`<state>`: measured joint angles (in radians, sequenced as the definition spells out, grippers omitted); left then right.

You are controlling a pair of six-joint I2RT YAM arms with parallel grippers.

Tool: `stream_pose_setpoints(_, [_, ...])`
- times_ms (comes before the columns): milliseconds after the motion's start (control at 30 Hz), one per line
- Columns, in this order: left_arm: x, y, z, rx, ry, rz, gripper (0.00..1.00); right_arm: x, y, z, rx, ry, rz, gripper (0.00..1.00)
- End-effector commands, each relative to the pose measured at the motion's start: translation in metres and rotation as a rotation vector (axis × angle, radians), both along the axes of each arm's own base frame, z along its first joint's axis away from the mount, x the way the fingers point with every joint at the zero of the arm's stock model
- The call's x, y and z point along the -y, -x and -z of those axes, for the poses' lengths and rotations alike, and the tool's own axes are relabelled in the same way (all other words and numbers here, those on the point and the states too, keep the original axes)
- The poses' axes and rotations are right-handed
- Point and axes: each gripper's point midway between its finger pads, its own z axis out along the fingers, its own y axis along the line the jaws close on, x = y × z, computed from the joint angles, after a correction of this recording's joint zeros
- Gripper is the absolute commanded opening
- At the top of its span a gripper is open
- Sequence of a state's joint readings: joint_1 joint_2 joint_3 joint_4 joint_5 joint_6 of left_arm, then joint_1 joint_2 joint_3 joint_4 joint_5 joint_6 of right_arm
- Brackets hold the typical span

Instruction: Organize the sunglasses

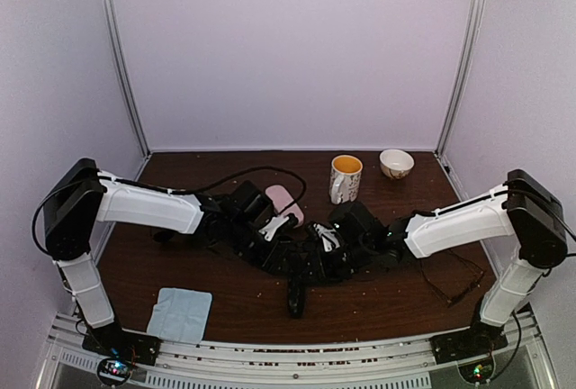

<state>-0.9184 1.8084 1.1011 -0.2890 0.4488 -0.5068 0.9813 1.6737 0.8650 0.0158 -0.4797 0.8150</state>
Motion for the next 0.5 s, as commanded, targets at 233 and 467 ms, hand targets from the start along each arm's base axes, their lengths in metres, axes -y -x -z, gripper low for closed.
stream_pose_setpoints(233, [0.0134,0.001,0.0006,0.0,0.017,0.024,0.51,-0.0067,0.0001,-0.0093,0.011,-0.026,-0.032,0.36])
stream_pose_setpoints(467, [0.0149,0.0003,0.0012,-0.002,0.017,0.025,0.5,-0.0069,0.001,-0.0089,0.009,-0.028,-0.038,0.36])
